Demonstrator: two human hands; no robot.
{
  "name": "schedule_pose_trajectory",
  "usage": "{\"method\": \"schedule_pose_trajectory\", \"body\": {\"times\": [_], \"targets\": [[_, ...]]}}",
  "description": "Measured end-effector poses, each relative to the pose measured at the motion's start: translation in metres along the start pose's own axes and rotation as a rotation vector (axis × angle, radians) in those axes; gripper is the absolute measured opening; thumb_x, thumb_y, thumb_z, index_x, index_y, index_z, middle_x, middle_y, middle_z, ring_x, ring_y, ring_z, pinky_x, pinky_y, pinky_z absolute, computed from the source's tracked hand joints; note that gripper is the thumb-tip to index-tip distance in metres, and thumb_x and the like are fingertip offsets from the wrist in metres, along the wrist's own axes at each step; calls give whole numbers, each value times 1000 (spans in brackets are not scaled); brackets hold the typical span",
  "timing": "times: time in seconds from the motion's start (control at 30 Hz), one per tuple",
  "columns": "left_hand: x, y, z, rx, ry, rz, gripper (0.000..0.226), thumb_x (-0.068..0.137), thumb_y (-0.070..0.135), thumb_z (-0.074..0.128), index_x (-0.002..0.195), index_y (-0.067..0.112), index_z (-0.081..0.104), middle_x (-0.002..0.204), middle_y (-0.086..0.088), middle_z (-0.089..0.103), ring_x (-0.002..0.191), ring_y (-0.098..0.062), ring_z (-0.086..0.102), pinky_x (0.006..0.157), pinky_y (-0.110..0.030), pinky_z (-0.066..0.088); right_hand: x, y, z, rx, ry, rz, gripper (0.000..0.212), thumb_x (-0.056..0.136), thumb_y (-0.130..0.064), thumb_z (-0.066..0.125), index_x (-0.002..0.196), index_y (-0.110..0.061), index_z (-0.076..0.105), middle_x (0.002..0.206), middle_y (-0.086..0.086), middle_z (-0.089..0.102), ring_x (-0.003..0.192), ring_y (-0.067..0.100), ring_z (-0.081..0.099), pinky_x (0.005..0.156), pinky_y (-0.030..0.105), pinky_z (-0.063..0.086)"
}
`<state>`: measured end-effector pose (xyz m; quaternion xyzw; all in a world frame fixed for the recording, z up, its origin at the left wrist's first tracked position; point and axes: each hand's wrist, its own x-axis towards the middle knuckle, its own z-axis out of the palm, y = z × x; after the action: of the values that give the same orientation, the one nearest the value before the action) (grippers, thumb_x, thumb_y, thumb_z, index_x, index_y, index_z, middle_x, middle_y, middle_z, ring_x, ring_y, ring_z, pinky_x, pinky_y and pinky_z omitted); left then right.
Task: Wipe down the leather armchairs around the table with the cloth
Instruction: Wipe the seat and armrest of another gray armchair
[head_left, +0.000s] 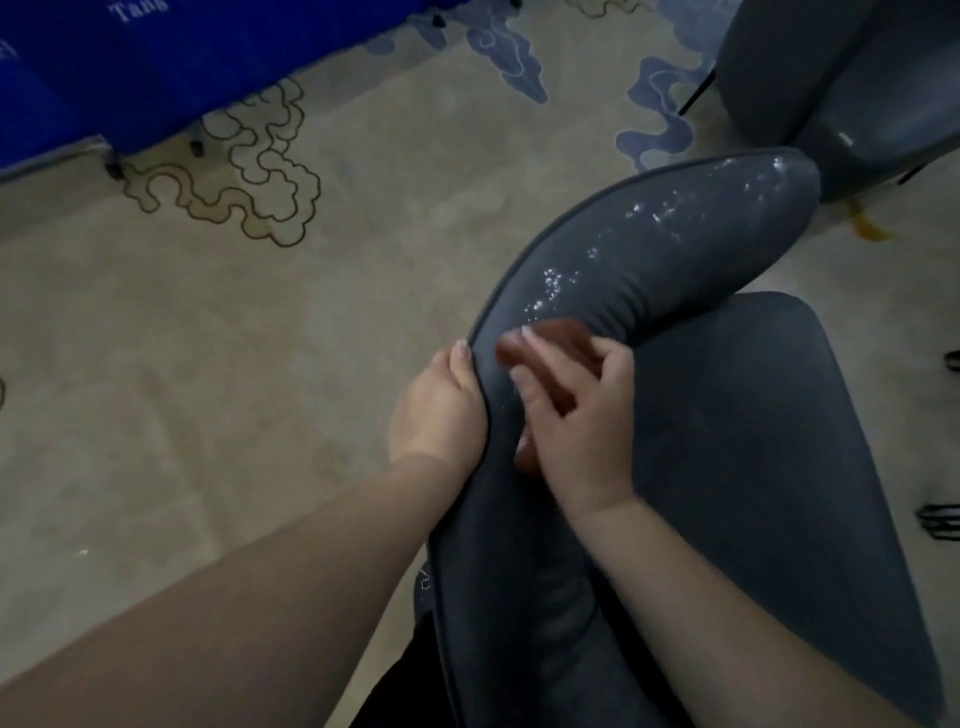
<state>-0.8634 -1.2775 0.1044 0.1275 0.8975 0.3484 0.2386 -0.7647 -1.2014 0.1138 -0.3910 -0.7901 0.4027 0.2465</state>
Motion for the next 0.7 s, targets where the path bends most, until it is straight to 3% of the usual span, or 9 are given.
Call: {"method": "schedule_pose_trajectory", "body": {"times": [0.2,0.3,0.37,0.5,0.6,0.7], "targets": [[-3,0,-1,29,5,-3,46,101,43,22,101,16,59,102,-19,65,98,-38,57,74,-38,38,-36,12,5,-74,66,-150,33,87,-36,64,120,-35,65,119,-1,41,110,16,46,102,23,36],[-4,0,-1,16,12,-7,44,101,42,22,103,18,59,102,-17,65,97,-38,57,72,-35,35,10,6,14,-122,126,-45,32,86,-29,70,117,-30,69,117,7,43,110,24,47,103,34,40],[-4,-1,-1,14,5,-13,44,101,43,21,102,20,59,100,-14,65,96,-37,57,71,-34,36,16,7,12,-66,107,-12,32,87,-29,70,118,-29,69,119,3,41,111,24,49,102,39,44],[-4,-1,0,-12,15,-8,44,101,42,24,102,16,60,103,-18,65,98,-38,56,71,-34,33,-45,17,-6,-56,-9,-186,34,89,-39,62,123,-38,63,117,-7,38,107,14,52,98,23,43],[-3,0,-1,-12,13,-4,43,102,39,26,101,13,60,103,-19,65,98,-39,56,71,-34,33,-49,20,-12,-74,-68,-254,32,88,-39,63,120,-39,65,114,-5,42,104,14,52,89,30,50],[-4,2,-1,-8,19,14,45,102,40,25,105,13,60,105,-19,65,100,-38,56,73,-33,35,-6,17,-3,-123,29,-191,30,84,-30,72,114,-35,70,112,-2,42,103,18,53,91,36,49]]}}
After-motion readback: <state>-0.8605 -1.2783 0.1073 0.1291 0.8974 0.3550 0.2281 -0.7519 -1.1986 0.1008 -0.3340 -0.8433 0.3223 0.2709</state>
